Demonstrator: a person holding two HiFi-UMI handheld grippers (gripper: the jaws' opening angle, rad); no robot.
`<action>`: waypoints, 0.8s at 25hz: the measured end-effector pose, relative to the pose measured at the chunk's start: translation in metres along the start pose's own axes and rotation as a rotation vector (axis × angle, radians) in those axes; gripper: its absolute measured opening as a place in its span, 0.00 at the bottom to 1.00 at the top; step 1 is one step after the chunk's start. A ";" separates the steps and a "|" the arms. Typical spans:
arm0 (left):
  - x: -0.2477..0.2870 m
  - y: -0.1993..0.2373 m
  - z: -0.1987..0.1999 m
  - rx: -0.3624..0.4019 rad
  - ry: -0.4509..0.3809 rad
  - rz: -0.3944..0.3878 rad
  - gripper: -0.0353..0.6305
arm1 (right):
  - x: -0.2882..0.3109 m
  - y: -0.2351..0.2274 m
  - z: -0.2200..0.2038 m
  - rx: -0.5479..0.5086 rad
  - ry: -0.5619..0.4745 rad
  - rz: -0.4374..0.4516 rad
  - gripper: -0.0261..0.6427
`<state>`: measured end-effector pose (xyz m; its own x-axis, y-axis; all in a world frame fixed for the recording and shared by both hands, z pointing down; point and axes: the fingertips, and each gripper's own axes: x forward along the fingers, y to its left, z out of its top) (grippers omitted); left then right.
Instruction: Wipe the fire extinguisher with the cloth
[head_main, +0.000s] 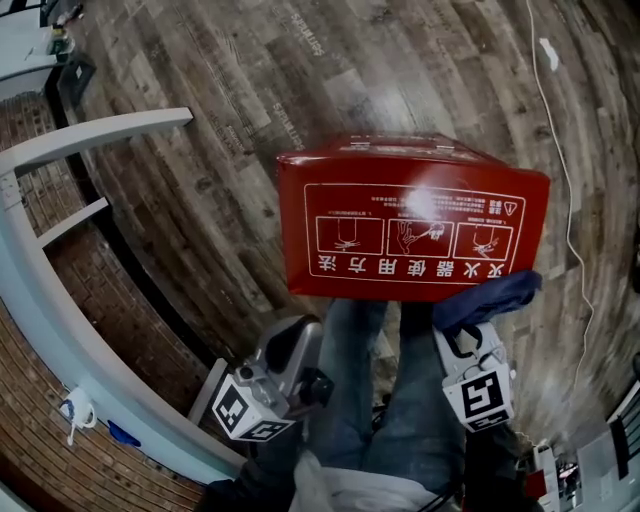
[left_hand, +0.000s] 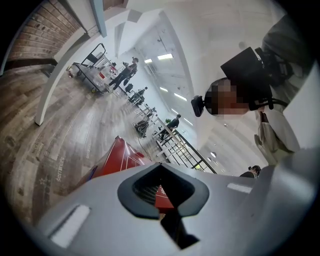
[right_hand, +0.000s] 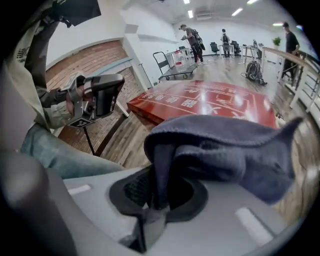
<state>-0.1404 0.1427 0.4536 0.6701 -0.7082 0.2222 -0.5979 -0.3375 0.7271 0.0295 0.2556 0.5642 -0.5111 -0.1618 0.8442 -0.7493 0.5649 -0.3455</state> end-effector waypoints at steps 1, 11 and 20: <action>-0.001 0.001 0.001 0.003 -0.002 0.003 0.06 | 0.011 0.004 0.010 -0.010 -0.023 0.017 0.12; -0.021 0.007 0.003 0.017 -0.015 0.038 0.06 | 0.099 0.075 0.075 -0.074 -0.211 0.229 0.12; -0.017 0.004 0.001 0.001 -0.031 0.023 0.06 | -0.015 -0.061 -0.009 0.104 -0.175 -0.121 0.12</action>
<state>-0.1546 0.1525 0.4523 0.6423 -0.7346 0.2186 -0.6135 -0.3218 0.7212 0.0867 0.2305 0.5760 -0.4733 -0.3658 0.8014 -0.8444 0.4476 -0.2943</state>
